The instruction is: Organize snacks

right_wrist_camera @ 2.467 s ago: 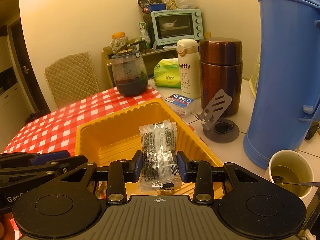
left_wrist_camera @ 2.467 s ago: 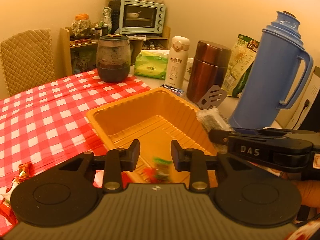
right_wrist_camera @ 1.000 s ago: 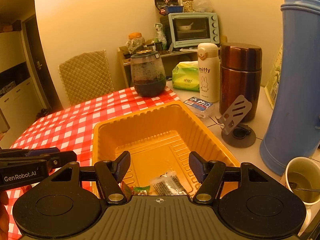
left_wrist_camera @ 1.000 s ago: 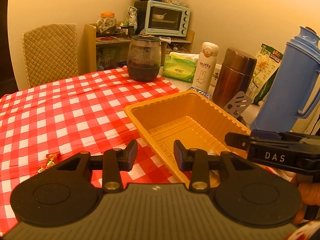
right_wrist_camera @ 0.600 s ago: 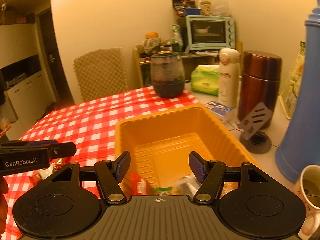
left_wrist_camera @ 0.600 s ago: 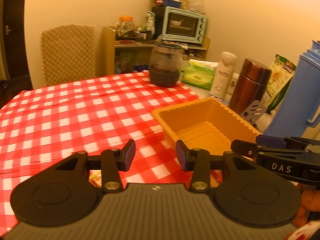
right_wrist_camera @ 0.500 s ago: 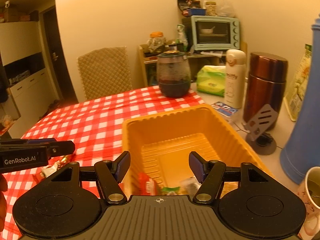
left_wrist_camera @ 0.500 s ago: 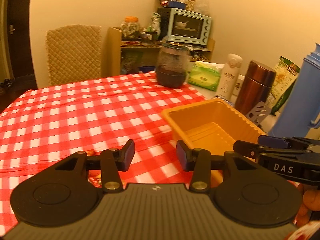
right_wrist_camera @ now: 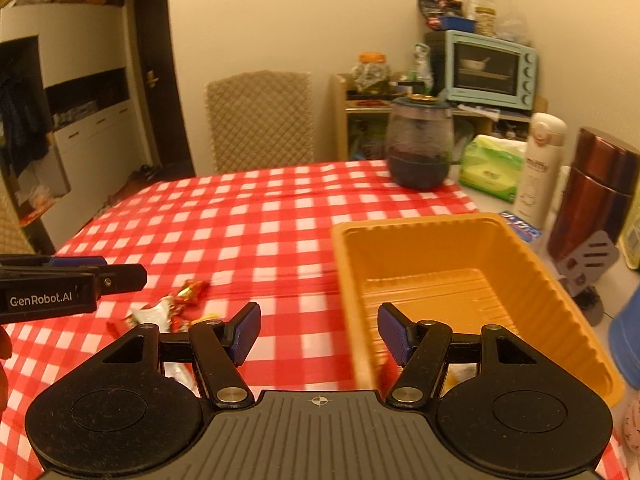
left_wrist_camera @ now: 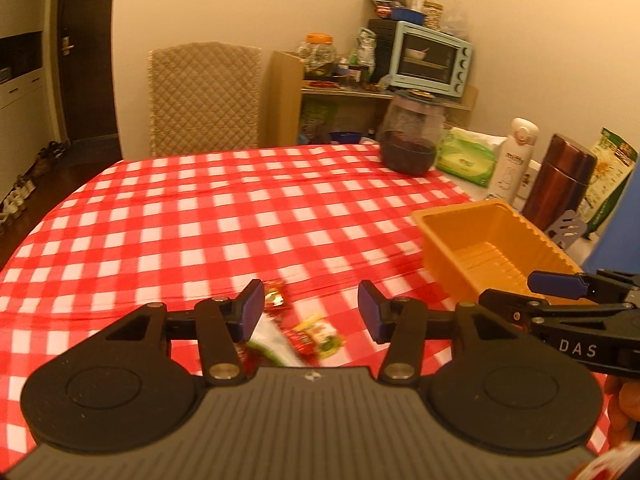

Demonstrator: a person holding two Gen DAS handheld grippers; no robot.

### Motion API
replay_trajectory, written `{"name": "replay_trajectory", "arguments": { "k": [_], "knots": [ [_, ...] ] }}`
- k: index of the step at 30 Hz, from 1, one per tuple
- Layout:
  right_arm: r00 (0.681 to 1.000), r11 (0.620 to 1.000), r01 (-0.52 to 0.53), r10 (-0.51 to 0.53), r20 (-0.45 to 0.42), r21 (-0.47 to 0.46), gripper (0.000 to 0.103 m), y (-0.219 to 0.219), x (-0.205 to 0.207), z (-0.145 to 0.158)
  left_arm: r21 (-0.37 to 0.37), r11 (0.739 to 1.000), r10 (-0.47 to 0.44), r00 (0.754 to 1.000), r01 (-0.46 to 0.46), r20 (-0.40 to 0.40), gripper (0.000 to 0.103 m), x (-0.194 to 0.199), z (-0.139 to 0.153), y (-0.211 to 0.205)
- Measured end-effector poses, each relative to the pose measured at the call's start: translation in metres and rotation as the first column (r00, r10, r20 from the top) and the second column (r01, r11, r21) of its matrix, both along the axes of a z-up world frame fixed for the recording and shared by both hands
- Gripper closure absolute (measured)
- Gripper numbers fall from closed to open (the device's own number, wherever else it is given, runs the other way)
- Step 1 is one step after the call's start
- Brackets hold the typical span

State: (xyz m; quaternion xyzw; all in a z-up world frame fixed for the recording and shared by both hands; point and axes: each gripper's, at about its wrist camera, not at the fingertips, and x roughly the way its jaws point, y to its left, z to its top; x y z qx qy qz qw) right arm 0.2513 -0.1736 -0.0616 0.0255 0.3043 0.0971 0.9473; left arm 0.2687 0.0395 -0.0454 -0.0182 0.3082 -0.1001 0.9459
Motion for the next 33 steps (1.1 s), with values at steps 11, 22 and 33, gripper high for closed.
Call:
{"name": "replay_trajectory", "arguments": {
  "k": [11,22,33],
  "knots": [
    [0.995,0.995,-0.092,0.091,-0.032,-0.026,0.038,0.040,0.006,-0.011,0.027,0.998,0.062,0.997,-0.060,-0.045,0.050,-0.005,-0.014,0.037],
    [0.979,0.983,-0.182,0.182,-0.090,0.007,0.038,0.054,0.014,-0.027,0.084,0.993,0.088,0.990,-0.078,-0.113,0.046,-0.010,-0.040,0.063],
    [0.930,0.942,-0.333,0.334,-0.154,0.032,0.039,0.083,0.033,-0.055,0.099,0.993,0.084,0.986,-0.070,-0.146,0.046,0.000,-0.052,0.073]
  ]
}}
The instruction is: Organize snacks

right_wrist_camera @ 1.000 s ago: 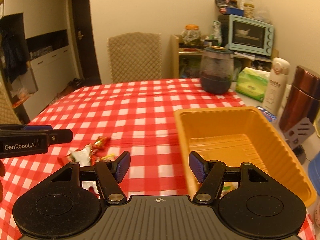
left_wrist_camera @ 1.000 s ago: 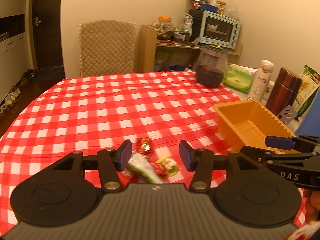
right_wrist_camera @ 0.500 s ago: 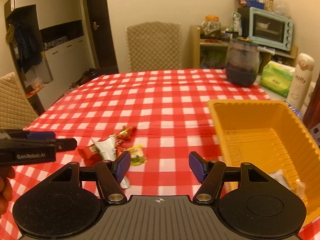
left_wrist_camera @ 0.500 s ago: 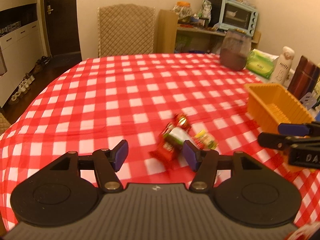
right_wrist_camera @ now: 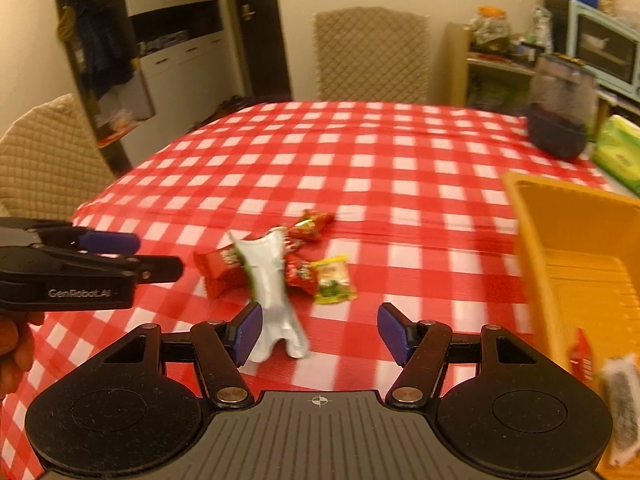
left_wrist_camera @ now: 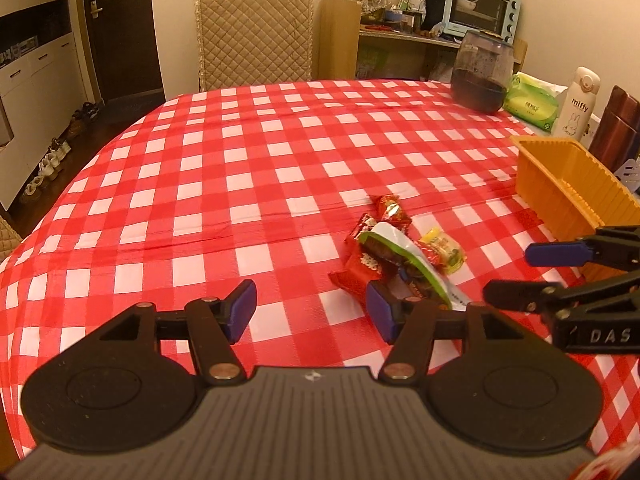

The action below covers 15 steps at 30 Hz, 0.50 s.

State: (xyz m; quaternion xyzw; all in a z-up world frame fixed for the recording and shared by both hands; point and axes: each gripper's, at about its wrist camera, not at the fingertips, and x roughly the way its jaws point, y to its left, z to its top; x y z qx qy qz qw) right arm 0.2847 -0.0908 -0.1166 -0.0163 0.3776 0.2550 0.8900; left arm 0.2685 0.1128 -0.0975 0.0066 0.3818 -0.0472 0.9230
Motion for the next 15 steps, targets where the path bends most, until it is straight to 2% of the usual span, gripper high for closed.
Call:
{"name": "replay_trajectory", "arguments": {
  "k": [4,5,7,11,13,15],
  "knots": [
    [0.998,0.999,-0.053,0.053,-0.037,0.013,0.040,0.015,0.011,-0.010,0.023,1.000,-0.013,1.000,0.013,-0.014,0.046,0.006,-0.004,0.002],
    [0.997,0.998,-0.062,0.062,-0.044,0.011,0.043,0.018,0.015,-0.013,0.025,1.000,-0.014,1.000,0.014,-0.015,0.046,0.008,-0.004,0.003],
    [0.996,0.997,-0.075,0.075,-0.057,0.006,0.055,0.024,0.023,-0.019,0.025,1.000,-0.011,1.000,0.012,-0.017,0.046,0.010,-0.005,0.006],
    [0.994,0.996,-0.089,0.089,-0.066,0.002,0.061,0.034,0.034,-0.028,0.021,1.000,-0.008,1.000,0.009,-0.021,0.046,0.013,-0.006,0.009],
    [0.993,0.996,-0.094,0.093,-0.071,-0.003,0.069,0.038,0.037,-0.032,0.017,1.000,-0.007,1.000,0.008,-0.024,0.046,0.014,-0.006,0.010],
    [0.993,0.995,-0.100,0.099,-0.062,-0.015,0.071,0.041,0.037,-0.033,0.013,1.000,-0.007,1.000,0.007,-0.024,0.046,0.015,-0.007,0.010]
  ]
}}
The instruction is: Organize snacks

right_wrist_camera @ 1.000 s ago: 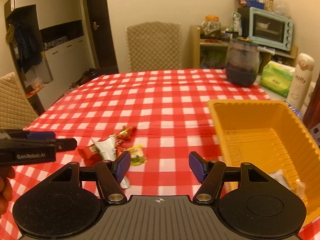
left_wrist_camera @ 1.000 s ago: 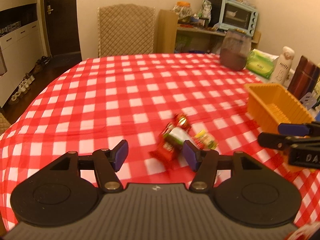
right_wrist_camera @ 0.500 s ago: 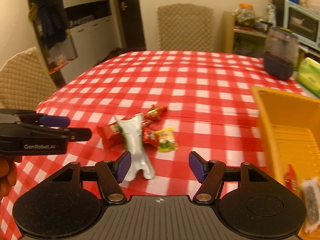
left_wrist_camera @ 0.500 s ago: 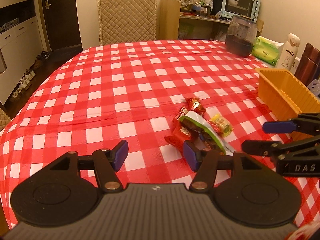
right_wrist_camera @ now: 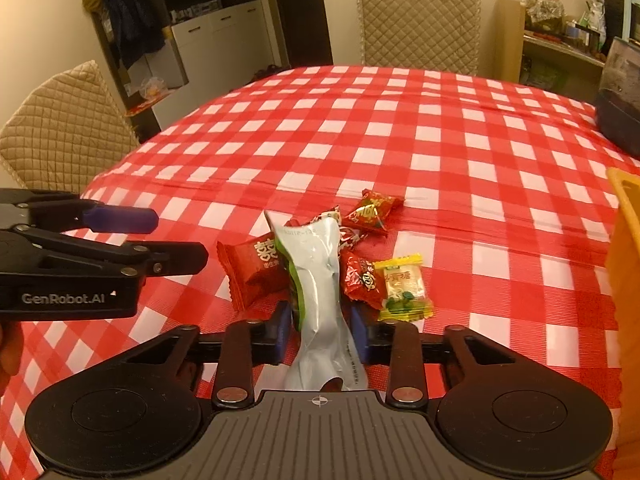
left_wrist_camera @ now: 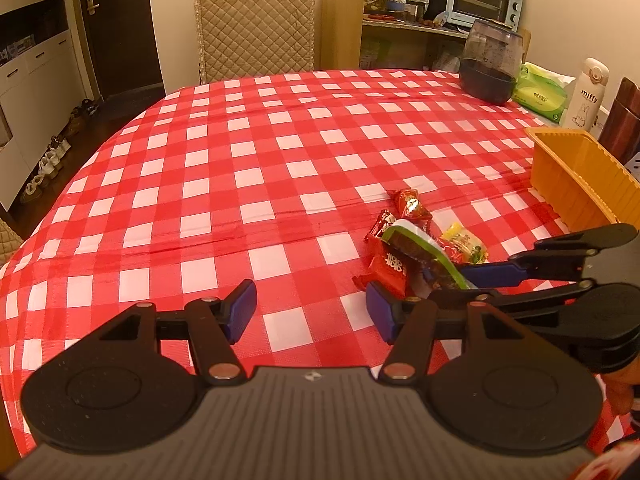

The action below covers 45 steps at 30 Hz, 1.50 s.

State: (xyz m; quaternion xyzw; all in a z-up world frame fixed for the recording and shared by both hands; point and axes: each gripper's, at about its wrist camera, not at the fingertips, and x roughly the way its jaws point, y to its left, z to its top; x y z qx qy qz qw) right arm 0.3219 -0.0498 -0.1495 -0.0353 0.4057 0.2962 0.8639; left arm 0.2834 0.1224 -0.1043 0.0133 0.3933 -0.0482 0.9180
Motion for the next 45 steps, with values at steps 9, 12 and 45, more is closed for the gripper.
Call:
{"name": "replay_trajectory", "arguments": {
  "k": [9,12,45],
  "knots": [
    [1.000,0.999,0.005,-0.005,-0.013,0.050,0.077,-0.005,-0.001,0.006,-0.011,1.000,-0.013,1.000,0.013,-0.004,0.046,0.003,-0.002,-0.004],
    [1.000,0.998,0.026,-0.027,0.005,0.064,0.077,-0.013,-0.002,0.014,-0.018,0.999,-0.027,1.000,0.027,-0.003,0.046,0.005,-0.003,-0.007],
    [0.978,0.970,0.205,-0.208,0.015,0.133,0.077,-0.066,0.004,0.032,0.095,0.978,-0.185,0.983,0.184,-0.007,0.079,0.030,-0.018,-0.058]
  ]
}}
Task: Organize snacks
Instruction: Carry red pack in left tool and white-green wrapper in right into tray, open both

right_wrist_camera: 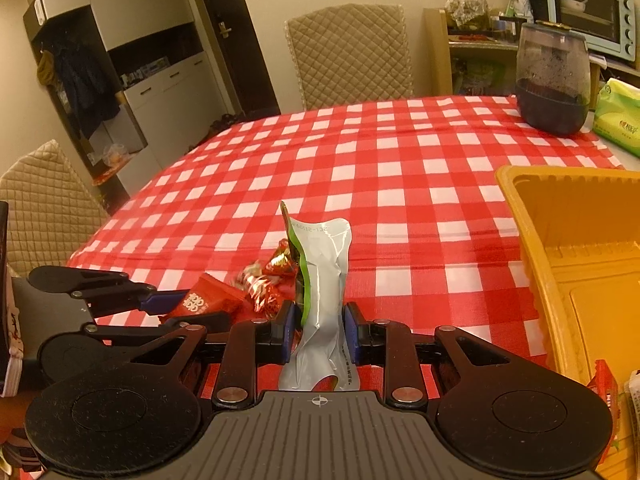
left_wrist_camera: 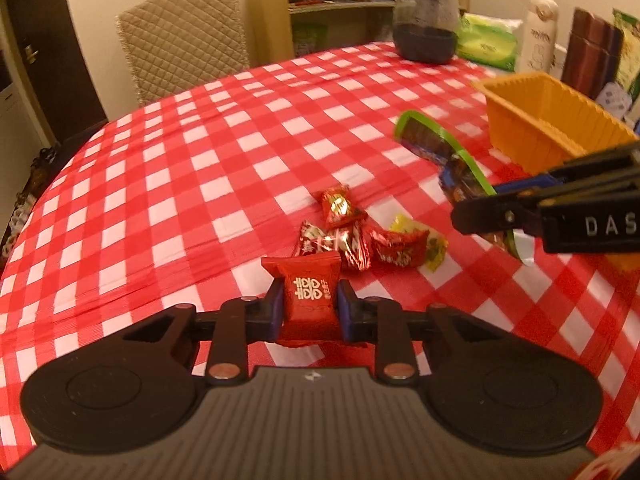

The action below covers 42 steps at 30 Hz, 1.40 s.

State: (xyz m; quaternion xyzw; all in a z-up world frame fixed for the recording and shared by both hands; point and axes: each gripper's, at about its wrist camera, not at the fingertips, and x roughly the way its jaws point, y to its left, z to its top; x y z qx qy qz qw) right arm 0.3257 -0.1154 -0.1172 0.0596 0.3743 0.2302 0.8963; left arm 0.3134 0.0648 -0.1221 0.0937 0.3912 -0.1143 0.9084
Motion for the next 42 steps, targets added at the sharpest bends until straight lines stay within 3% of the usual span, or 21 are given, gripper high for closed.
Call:
{"name": "replay_trajectory", "arguments": {
  "k": [7,19,31,37,42],
  "knots": [
    [0.999,0.999,0.030,-0.031,0.025,0.010,0.077,-0.009,-0.008,0.012,-0.070,0.997,0.029,0.999,-0.026,0.036,0.079,-0.002,0.025,-0.006],
    [0.983,0.987,0.160,-0.162,0.083,0.028,0.077,-0.053,-0.023,0.038,-0.181,0.983,-0.015,0.995,0.033,0.102,0.079,-0.003,0.065,-0.057],
    [0.927,0.936,0.351,-0.349,0.135,0.013,0.077,-0.133,-0.051,0.059,-0.247,0.962,-0.089,0.989,0.115,0.117,0.079,-0.003,0.078,-0.118],
    [0.880,0.888,0.459,-0.457,0.126,0.016,0.077,-0.180,-0.066,0.059,-0.263,0.952,-0.132,0.985,0.157,0.111,0.079,-0.005,0.075,-0.146],
    [0.861,0.866,0.499,-0.497,0.110,0.009,0.077,-0.198,-0.074,0.055,-0.290,0.939,-0.161,0.982,0.183,0.099,0.079,-0.005,0.072,-0.162]
  ]
}}
